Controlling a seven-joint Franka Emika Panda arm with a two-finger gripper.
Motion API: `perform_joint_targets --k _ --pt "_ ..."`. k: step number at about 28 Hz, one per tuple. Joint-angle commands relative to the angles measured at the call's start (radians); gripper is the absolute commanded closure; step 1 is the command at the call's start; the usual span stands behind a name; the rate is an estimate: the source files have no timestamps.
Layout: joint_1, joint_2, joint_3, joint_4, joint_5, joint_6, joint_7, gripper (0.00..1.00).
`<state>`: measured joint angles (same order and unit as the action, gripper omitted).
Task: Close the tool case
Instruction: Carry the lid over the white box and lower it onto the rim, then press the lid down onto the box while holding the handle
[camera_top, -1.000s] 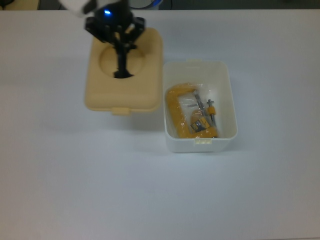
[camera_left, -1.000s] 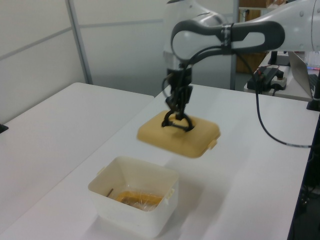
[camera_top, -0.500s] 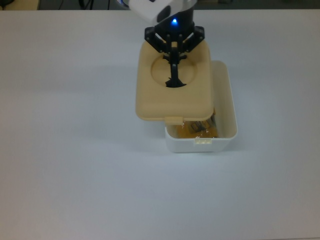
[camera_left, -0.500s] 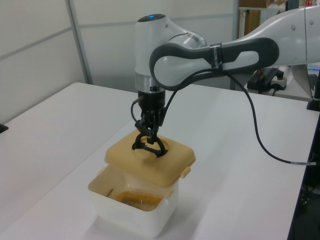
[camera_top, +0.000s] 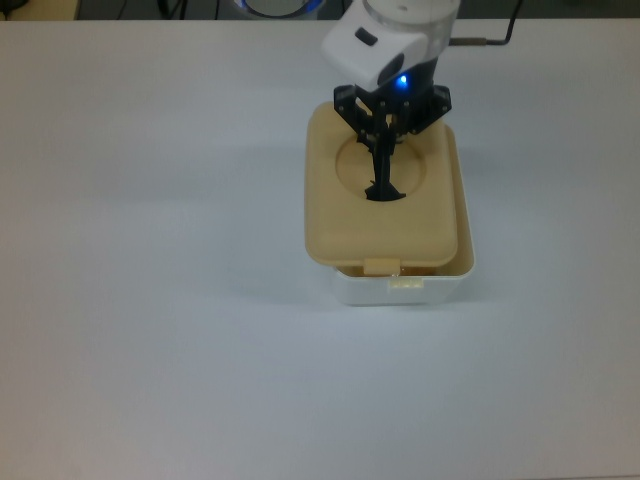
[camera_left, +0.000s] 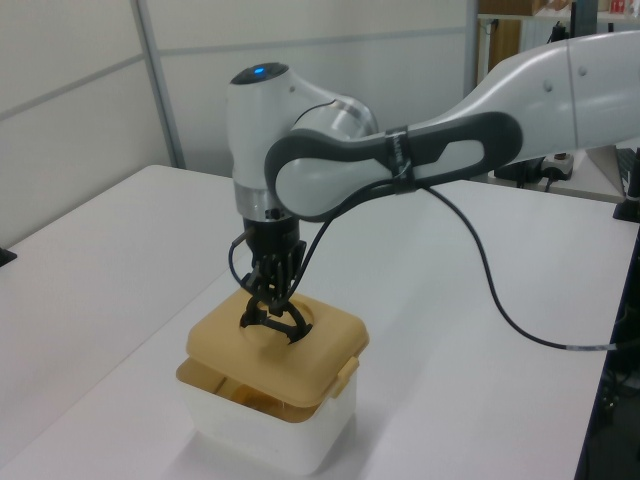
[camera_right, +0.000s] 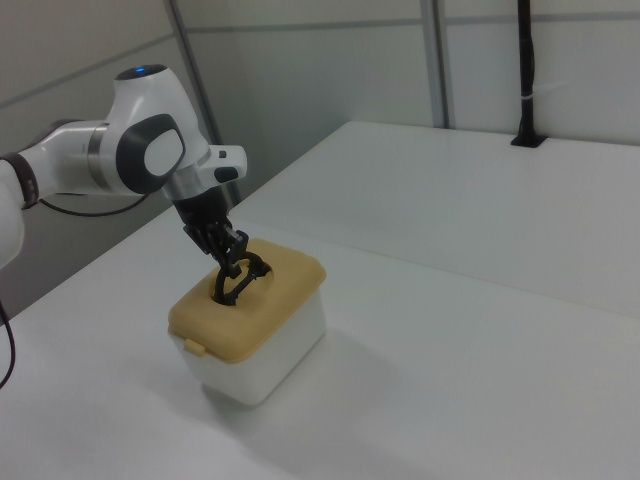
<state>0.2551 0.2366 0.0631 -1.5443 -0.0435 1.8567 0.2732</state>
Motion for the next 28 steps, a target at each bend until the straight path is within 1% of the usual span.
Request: perform_joint_targets --k 1,5,14,21,24,28 --pt "0.015 0.056 -0.011 0.072 -0.021 0.004 0.005 1.0" --pt "0.015 0.058 -0.011 0.075 -0.018 0.002 -0.029 1.0" --pt "0.016 0.046 -0.009 0.073 -0.013 -0.007 -0.052 1.0" --pt "0.023 0.046 0.003 0.07 -0.015 -0.01 -0.057 1.0" --pt "0.023 0.046 0.02 0.066 -0.016 -0.013 -0.055 1.0" --pt "0.023 0.046 0.021 0.066 -0.016 -0.033 -0.055 1.0"
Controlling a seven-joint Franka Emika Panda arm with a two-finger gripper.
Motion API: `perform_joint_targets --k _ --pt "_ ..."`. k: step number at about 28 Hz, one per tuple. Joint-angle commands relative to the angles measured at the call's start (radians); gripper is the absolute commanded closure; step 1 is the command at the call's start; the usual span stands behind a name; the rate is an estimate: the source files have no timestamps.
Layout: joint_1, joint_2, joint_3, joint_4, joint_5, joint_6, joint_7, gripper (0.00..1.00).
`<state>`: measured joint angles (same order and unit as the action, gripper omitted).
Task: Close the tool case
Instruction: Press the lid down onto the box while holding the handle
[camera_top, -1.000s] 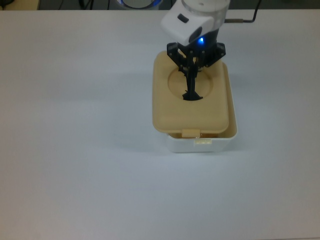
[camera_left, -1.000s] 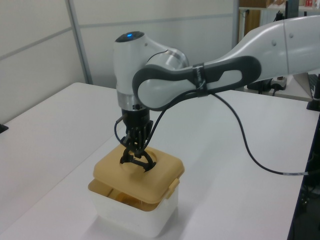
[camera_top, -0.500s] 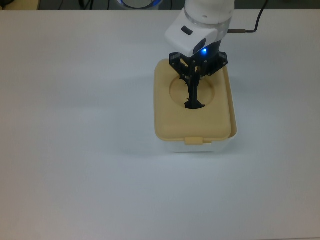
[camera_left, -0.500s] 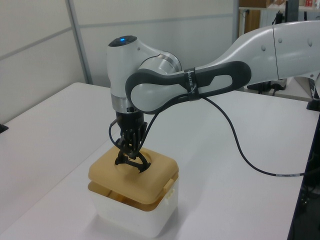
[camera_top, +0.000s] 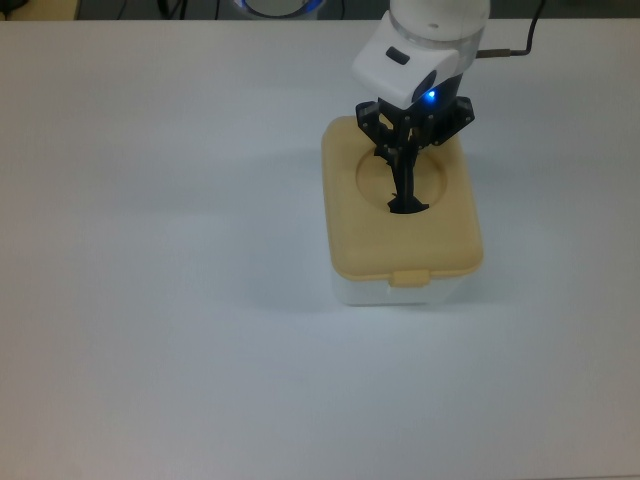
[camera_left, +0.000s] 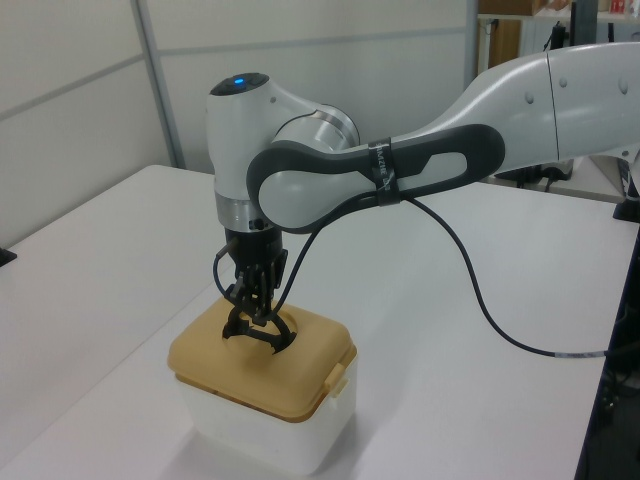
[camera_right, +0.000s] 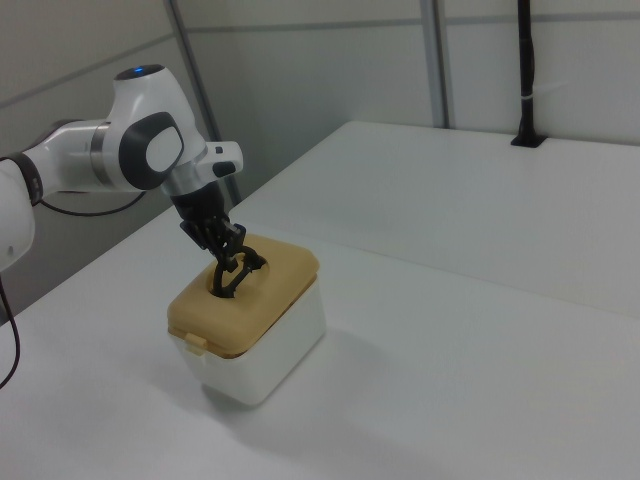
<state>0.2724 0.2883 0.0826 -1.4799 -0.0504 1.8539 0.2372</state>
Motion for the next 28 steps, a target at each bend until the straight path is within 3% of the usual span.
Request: perform_joint_targets --k 1,28 --pt "0.005 -0.006 0.002 0.001 -0.009 -0.03 -0.019 1.0" --pt "0.007 0.0 0.002 0.003 -0.005 -0.067 0.031 1.0"
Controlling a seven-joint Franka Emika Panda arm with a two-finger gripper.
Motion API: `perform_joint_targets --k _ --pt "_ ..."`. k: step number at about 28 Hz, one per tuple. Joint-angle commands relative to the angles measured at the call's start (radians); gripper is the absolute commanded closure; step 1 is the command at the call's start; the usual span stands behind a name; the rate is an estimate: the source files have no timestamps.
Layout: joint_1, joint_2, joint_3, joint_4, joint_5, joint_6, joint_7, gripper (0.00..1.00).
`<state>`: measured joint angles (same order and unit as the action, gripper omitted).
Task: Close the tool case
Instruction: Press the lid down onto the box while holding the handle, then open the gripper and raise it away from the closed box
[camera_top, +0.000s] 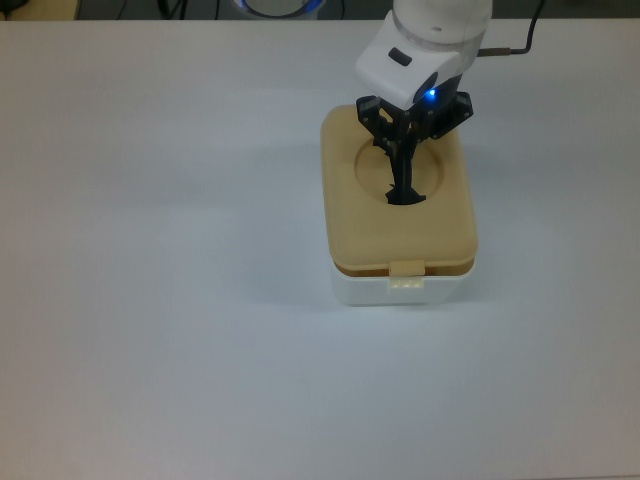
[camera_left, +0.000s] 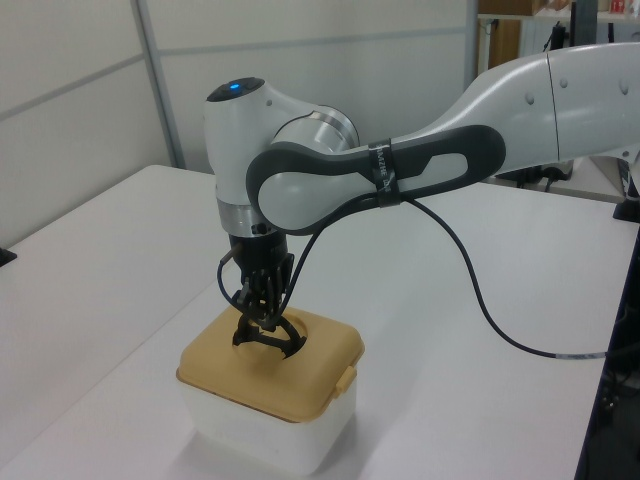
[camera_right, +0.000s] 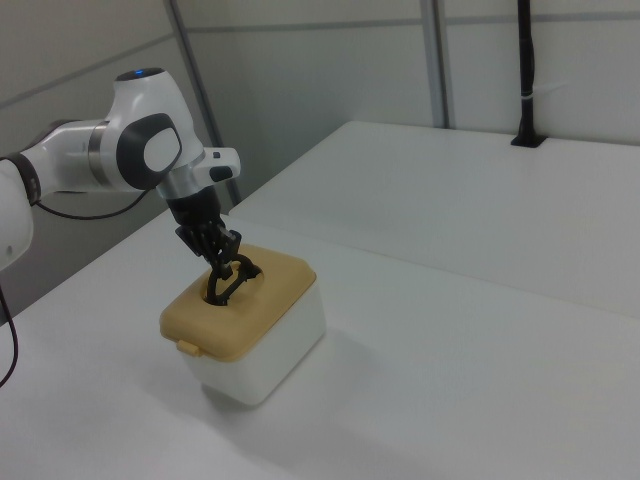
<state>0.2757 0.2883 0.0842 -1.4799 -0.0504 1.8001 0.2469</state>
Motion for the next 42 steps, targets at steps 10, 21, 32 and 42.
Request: perform_joint_targets --k 10,21,32,42 --pt "0.003 0.018 0.0 0.001 -0.005 0.03 0.019 0.7" --pt "0.002 0.012 -0.001 0.007 -0.011 0.025 0.014 0.0" --pt "-0.062 -0.13 -0.014 0.006 0.0 -0.111 -0.07 0.0" --pt "-0.213 -0.262 -0.014 0.001 0.001 -0.254 -0.196 0.0"
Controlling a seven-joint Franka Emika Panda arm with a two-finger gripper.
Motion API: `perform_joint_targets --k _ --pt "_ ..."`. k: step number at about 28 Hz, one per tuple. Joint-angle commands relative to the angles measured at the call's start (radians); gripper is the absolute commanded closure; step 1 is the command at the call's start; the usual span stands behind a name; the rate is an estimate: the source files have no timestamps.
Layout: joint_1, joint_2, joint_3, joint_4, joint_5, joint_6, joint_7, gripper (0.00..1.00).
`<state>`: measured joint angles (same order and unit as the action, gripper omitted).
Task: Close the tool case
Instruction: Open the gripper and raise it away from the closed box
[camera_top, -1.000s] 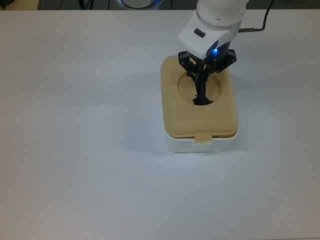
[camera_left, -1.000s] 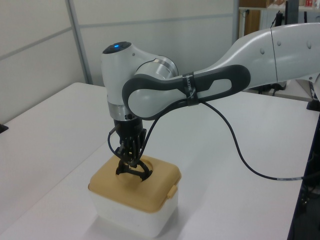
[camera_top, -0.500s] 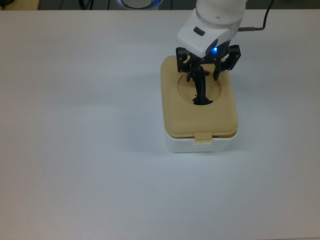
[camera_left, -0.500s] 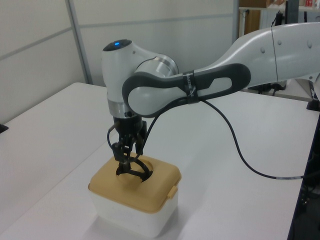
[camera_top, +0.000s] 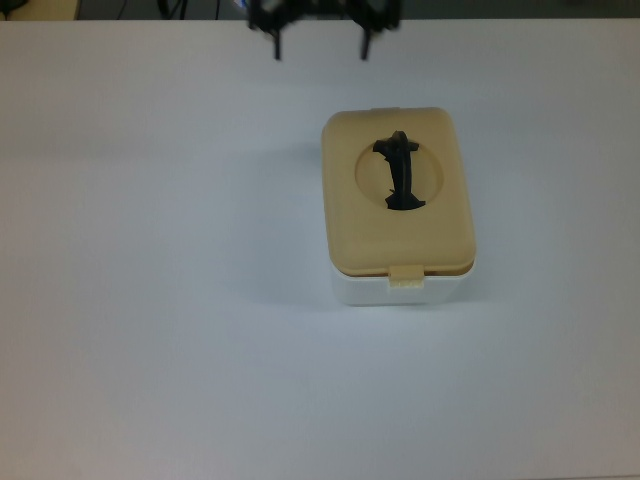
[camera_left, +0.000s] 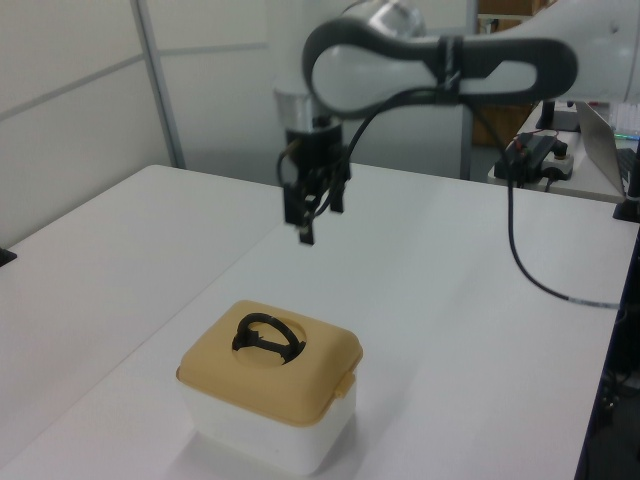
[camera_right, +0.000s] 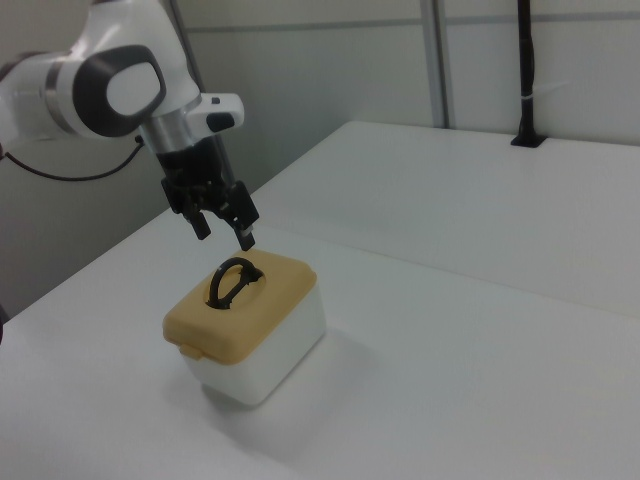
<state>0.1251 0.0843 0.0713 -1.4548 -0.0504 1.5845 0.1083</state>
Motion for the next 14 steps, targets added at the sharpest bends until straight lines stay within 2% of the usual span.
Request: perform_joint_targets --k 1,7,9,12,14 --pt "-0.076 -0.066 -0.001 -0.024 0.003 -0.043 -0.061 0.0" --pt "-0.133 -0.097 -0.002 -0.036 0.004 -0.073 -0.081 0.0" --pt "-0.154 -0.127 -0.002 -0.056 0.006 -0.074 -0.108 0.0" --pt "-0.186 -0.158 -0.004 -0.078 0.032 -0.075 -0.143 0.0" --pt "-0.214 -0.195 -0.008 -0.105 0.067 -0.072 -0.168 0.0"
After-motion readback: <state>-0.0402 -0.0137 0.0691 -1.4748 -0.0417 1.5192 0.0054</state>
